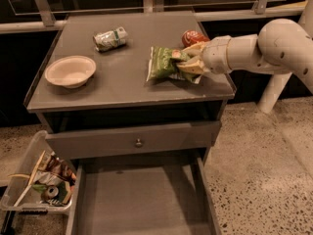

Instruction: Pick green jalapeno chip bag from middle drawer and place on counter

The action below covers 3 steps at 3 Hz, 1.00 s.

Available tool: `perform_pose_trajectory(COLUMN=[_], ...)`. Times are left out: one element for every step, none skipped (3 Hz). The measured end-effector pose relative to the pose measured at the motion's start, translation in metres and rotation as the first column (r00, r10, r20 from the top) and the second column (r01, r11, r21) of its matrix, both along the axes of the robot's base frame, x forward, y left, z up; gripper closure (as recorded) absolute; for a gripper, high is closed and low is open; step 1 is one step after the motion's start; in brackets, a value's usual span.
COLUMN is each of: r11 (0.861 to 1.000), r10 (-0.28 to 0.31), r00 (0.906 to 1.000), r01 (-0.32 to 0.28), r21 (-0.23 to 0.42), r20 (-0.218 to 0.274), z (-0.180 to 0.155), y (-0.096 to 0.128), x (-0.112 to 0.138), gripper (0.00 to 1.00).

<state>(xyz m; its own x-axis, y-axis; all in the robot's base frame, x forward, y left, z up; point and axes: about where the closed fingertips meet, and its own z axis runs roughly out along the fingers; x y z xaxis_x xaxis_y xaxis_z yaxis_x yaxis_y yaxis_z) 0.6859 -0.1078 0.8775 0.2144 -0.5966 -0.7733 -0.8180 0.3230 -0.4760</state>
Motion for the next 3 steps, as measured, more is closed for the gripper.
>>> perform_pose_trajectory(r11=[0.998, 0.997, 0.997], r10=[0.051, 0.063, 0.062], r00=[0.9987, 0.9980, 0.9980], r01=[-0.051, -0.063, -0.063], r21=[0.034, 0.035, 0.035], r20=[0.001, 0.005, 0.005], z=[0.0091, 0.0110, 0.0109], y=[0.0414, 0.0505, 0.0503], x=[0.0200, 0.0209, 0.0209], gripper=[1.00, 0.82, 0.58])
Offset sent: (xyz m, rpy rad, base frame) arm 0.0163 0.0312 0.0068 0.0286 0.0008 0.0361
